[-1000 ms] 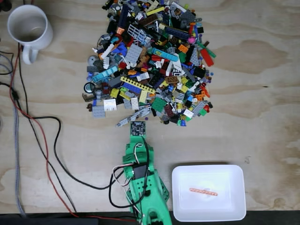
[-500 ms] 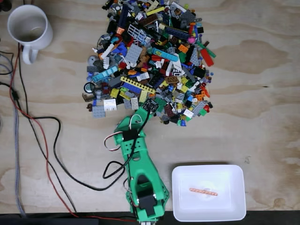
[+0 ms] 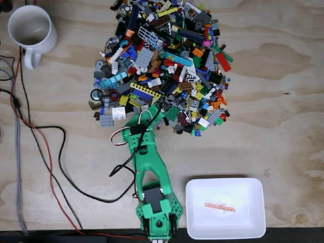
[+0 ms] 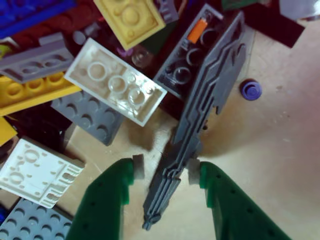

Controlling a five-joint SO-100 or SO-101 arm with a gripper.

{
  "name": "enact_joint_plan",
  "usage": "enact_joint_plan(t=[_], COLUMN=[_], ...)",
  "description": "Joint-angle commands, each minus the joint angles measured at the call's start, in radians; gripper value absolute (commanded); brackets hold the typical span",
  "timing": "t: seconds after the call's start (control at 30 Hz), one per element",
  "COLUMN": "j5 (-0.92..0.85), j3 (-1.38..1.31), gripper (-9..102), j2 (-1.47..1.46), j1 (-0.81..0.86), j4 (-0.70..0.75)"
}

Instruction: Find the closest Lego and put it in the bin.

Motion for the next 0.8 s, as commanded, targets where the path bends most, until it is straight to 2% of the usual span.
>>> enact_joint_plan(t=[0.0,0.1,0.3,0.37,0.53,0.63,0.77], j5=[0.018,0.02,0.011,-0.008,-0.107,-0.206,-0.399], j3=[-0.06,-0.052,-0.091,-0.14,-0.333,-0.439,-0.495], gripper=[9,1,0,0,0,0,0], j2=[-0.017,-0.034,-0.009,0.005,0.083,0.147,0.279], j1=[-0.014,-0.023,-0.031,-0.037,-0.014,0.109,0.399], j4=[-0.025,-0.032,0.015,0.072,0.318,0.423,0.506])
